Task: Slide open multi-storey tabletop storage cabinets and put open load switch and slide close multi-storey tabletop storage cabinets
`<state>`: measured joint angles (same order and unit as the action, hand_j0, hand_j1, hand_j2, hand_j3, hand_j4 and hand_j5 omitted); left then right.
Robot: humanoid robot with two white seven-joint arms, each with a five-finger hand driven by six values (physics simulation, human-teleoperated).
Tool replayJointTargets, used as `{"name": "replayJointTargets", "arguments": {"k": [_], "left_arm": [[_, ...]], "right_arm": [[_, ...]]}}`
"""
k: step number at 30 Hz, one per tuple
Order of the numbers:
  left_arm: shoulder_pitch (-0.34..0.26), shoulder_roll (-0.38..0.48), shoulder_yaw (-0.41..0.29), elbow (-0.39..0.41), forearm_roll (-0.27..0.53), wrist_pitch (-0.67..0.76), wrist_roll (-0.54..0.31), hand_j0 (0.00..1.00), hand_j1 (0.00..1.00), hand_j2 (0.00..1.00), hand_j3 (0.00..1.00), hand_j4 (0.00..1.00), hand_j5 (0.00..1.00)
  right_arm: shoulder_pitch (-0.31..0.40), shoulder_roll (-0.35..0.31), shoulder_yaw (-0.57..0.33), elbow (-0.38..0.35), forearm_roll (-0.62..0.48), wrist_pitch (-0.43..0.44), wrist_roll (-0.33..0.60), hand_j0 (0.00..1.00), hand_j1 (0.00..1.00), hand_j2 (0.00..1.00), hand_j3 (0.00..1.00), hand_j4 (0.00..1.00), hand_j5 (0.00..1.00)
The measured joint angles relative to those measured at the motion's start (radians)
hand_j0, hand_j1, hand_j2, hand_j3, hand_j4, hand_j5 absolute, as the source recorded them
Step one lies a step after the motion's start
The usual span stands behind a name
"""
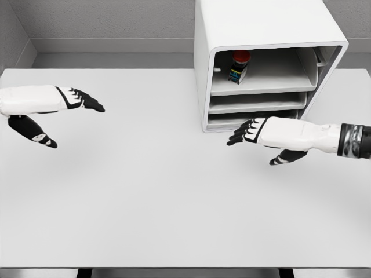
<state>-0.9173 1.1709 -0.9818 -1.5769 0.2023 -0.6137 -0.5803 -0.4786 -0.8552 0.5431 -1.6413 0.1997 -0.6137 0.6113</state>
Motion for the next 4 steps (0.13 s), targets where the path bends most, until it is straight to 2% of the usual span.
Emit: {"name": "replayJointTargets", "arguments": {"k": [4], "left_arm": [[0.002,-0.009,-0.001,0.000,-0.007,0.000,0.000,1.00,1.00,1.00,1.00,1.00,1.00]], "right_arm": [[0.002,0.000,0.001,0.003,0.000,0.000,0.000,1.00,1.00,1.00,1.00,1.00,1.00]]}}
